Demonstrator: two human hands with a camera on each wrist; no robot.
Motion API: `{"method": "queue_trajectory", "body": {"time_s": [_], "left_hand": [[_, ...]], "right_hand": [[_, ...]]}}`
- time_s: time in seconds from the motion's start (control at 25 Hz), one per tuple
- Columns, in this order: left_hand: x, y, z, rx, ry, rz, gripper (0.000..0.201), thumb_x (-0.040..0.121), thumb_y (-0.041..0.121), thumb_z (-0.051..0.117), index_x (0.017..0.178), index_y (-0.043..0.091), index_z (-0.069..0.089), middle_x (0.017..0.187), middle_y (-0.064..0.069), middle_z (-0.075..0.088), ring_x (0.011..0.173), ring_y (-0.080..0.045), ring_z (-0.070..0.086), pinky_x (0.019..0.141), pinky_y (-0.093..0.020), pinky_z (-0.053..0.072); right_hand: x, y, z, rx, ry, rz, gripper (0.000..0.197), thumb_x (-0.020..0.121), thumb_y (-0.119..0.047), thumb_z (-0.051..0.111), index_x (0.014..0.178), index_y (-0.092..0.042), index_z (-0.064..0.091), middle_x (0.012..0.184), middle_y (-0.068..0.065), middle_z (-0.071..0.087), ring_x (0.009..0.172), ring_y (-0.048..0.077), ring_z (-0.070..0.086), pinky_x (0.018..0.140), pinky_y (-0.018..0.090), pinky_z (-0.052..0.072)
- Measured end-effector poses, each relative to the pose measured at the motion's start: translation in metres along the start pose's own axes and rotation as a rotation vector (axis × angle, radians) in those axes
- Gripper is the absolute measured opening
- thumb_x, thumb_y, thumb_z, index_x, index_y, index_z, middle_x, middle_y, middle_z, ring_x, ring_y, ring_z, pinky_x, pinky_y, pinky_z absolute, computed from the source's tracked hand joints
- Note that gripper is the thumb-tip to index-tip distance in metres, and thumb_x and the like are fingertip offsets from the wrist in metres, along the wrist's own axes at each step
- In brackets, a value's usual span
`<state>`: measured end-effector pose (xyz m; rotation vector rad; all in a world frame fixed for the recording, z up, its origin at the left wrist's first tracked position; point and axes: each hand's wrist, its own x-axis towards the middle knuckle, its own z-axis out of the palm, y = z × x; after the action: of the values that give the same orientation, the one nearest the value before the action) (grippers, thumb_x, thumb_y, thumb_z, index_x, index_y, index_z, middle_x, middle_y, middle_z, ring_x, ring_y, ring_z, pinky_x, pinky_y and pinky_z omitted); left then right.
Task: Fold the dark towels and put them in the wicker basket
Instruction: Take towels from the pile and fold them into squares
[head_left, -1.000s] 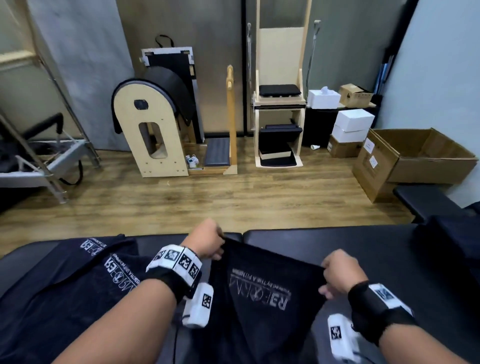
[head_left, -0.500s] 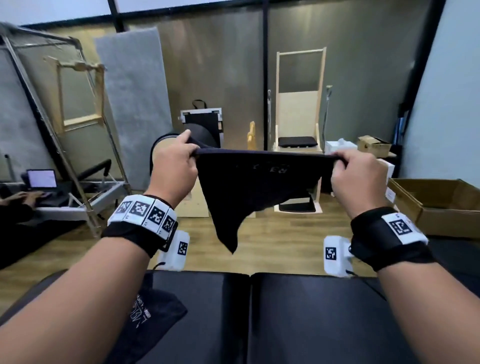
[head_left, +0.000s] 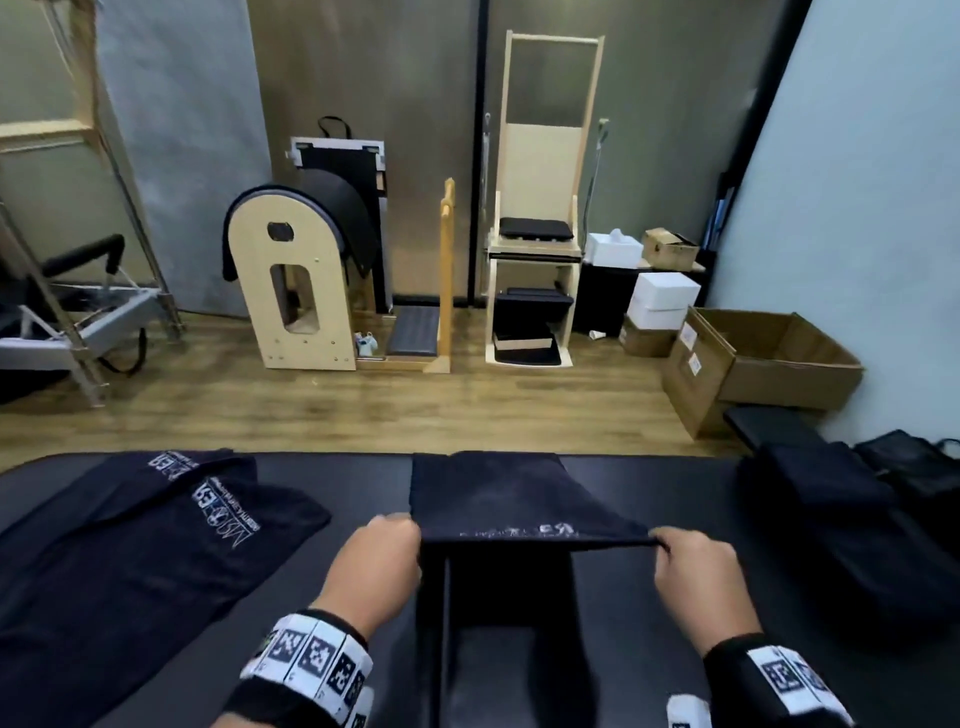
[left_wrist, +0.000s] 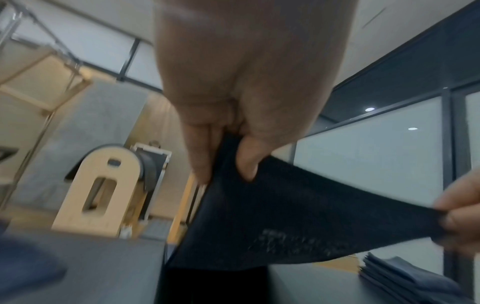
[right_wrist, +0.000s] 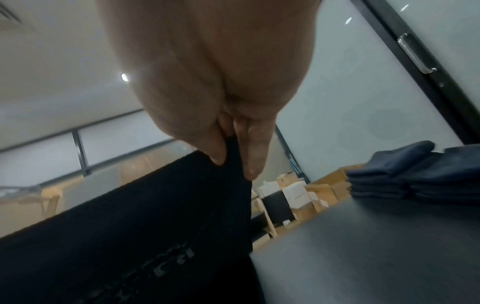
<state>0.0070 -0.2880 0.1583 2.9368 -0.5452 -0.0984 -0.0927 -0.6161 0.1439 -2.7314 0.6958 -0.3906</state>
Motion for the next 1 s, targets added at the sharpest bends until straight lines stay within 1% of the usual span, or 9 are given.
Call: {"method": "queue_trajectory", "body": {"time_s": [0.08, 0.2, 0.32, 0.44, 0.56, 0.64, 0.76, 0.84, 1.0], "left_hand": [[-0.026, 0.011, 0.019, 0.002, -0.179, -0.069, 0.012, 0.090, 0.012, 0.046, 0.096, 0.010, 0.056, 0.106, -0.015, 0.062, 0.100, -0.039, 0.063, 0.081, -0.041, 0.050], [-0.046, 0.019, 0.031, -0.072, -0.230, -0.112, 0.007, 0.091, 0.018, 0.049, 0.091, 0.013, 0.054, 0.105, -0.016, 0.062, 0.100, -0.040, 0.062, 0.082, -0.041, 0.052], [-0.063, 0.031, 0.032, -0.143, -0.257, -0.182, 0.007, 0.090, 0.021, 0.050, 0.084, 0.016, 0.051, 0.097, -0.013, 0.063, 0.096, -0.038, 0.063, 0.077, -0.036, 0.050], [-0.079, 0.049, 0.033, -0.140, -0.371, -0.240, 0.009, 0.087, 0.020, 0.053, 0.087, 0.016, 0.060, 0.098, -0.011, 0.067, 0.090, -0.032, 0.065, 0.075, -0.032, 0.049], [-0.097, 0.067, 0.033, -0.012, -0.586, -0.243, 0.018, 0.084, 0.020, 0.060, 0.097, 0.010, 0.068, 0.100, -0.010, 0.070, 0.097, -0.028, 0.068, 0.076, -0.031, 0.049], [-0.110, 0.079, 0.032, 0.050, -0.652, -0.240, 0.026, 0.085, 0.022, 0.064, 0.105, 0.006, 0.069, 0.105, -0.010, 0.070, 0.103, -0.027, 0.067, 0.078, -0.030, 0.047], [-0.116, 0.084, 0.036, 0.038, -0.632, -0.277, 0.027, 0.087, 0.025, 0.064, 0.106, 0.006, 0.068, 0.111, -0.010, 0.071, 0.103, -0.027, 0.067, 0.077, -0.028, 0.044], [-0.113, 0.084, 0.036, 0.009, -0.591, -0.303, 0.027, 0.087, 0.026, 0.065, 0.107, 0.008, 0.067, 0.114, -0.009, 0.070, 0.105, -0.026, 0.066, 0.080, -0.029, 0.046], [-0.082, 0.083, 0.032, -0.048, -0.470, -0.313, 0.029, 0.088, 0.028, 0.066, 0.111, 0.011, 0.064, 0.119, -0.010, 0.067, 0.109, -0.027, 0.064, 0.078, -0.027, 0.044]], "right_hand": [[-0.027, 0.025, 0.020, -0.073, -0.184, 0.052, 0.029, 0.086, -0.013, 0.052, 0.099, -0.026, 0.074, 0.095, 0.006, 0.076, 0.094, 0.034, 0.070, 0.079, 0.038, 0.057], [-0.050, 0.045, 0.030, -0.045, -0.309, 0.068, 0.028, 0.088, -0.016, 0.045, 0.098, -0.030, 0.068, 0.091, 0.003, 0.072, 0.089, 0.030, 0.069, 0.073, 0.035, 0.055], [-0.062, 0.057, 0.020, -0.056, -0.409, 0.034, 0.023, 0.089, -0.018, 0.043, 0.092, -0.027, 0.063, 0.085, 0.002, 0.066, 0.082, 0.030, 0.066, 0.071, 0.035, 0.055], [-0.072, 0.073, 0.003, -0.090, -0.560, -0.005, 0.021, 0.083, -0.019, 0.045, 0.088, -0.026, 0.064, 0.089, 0.002, 0.064, 0.082, 0.028, 0.066, 0.072, 0.034, 0.056], [-0.080, 0.085, -0.018, -0.112, -0.822, -0.046, 0.014, 0.080, -0.014, 0.050, 0.085, -0.021, 0.061, 0.088, 0.003, 0.068, 0.058, 0.019, 0.068, 0.058, 0.031, 0.058], [-0.084, 0.094, -0.025, -0.112, -0.950, -0.087, 0.012, 0.082, -0.011, 0.058, 0.093, -0.014, 0.064, 0.089, 0.010, 0.074, 0.052, 0.019, 0.069, 0.058, 0.035, 0.060], [-0.082, 0.104, -0.024, -0.067, -0.962, -0.109, 0.005, 0.084, -0.010, 0.061, 0.082, -0.015, 0.061, 0.078, 0.010, 0.072, 0.060, 0.026, 0.074, 0.058, 0.038, 0.060], [-0.074, 0.106, -0.020, -0.064, -0.896, -0.152, 0.008, 0.082, -0.012, 0.058, 0.076, -0.017, 0.058, 0.078, 0.005, 0.066, 0.060, 0.025, 0.074, 0.059, 0.038, 0.061], [-0.042, 0.107, -0.006, 0.009, -0.720, -0.175, 0.016, 0.086, -0.013, 0.052, 0.077, -0.013, 0.065, 0.076, 0.005, 0.063, 0.052, 0.019, 0.069, 0.054, 0.032, 0.060]]}}
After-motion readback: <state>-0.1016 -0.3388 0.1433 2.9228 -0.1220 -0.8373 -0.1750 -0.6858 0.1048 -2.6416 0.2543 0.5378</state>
